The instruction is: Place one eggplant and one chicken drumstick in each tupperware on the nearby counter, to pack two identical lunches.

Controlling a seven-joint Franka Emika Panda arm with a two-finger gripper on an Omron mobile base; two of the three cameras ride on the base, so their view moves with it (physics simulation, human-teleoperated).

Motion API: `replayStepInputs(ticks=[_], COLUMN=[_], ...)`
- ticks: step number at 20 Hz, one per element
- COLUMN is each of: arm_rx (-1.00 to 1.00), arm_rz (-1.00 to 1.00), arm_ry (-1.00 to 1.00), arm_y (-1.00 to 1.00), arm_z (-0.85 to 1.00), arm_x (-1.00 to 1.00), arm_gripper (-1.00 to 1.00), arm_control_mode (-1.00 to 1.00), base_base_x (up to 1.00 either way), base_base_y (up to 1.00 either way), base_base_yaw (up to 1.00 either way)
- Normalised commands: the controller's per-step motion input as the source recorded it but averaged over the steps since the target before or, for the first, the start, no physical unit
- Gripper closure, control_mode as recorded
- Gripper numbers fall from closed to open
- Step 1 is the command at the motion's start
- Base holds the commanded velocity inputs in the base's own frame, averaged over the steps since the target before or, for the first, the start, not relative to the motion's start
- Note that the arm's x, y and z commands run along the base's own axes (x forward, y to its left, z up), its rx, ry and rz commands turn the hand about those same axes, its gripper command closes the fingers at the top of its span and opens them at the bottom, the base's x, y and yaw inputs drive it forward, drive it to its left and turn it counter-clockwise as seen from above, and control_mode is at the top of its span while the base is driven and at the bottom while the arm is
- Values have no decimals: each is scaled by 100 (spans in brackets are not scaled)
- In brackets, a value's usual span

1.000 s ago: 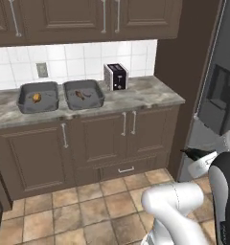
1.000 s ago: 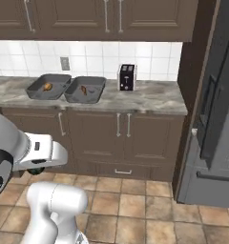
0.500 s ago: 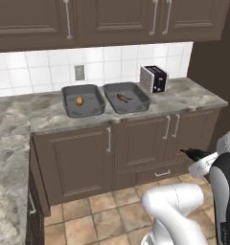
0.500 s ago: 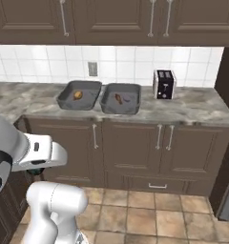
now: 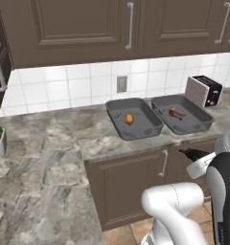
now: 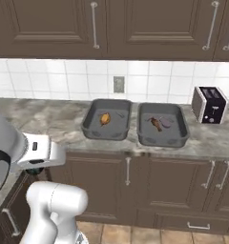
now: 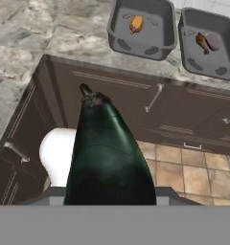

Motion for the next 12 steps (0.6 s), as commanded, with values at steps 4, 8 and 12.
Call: replayStepInputs(ticks=[4, 8, 12], arm_rx=[0, 0, 0], arm_rz=[0, 0, 0], arm_ry=[0, 0, 0], arm_y=[0, 0, 0], arm_z=[0, 0, 0], arm_x=[0, 0, 0], arm_gripper=[100, 100, 100], arm_control_mode=[100, 100, 100], base_base_x=[100, 100, 94], base_base_y=[-7, -28, -14], base_base_yaw=[0, 0, 0])
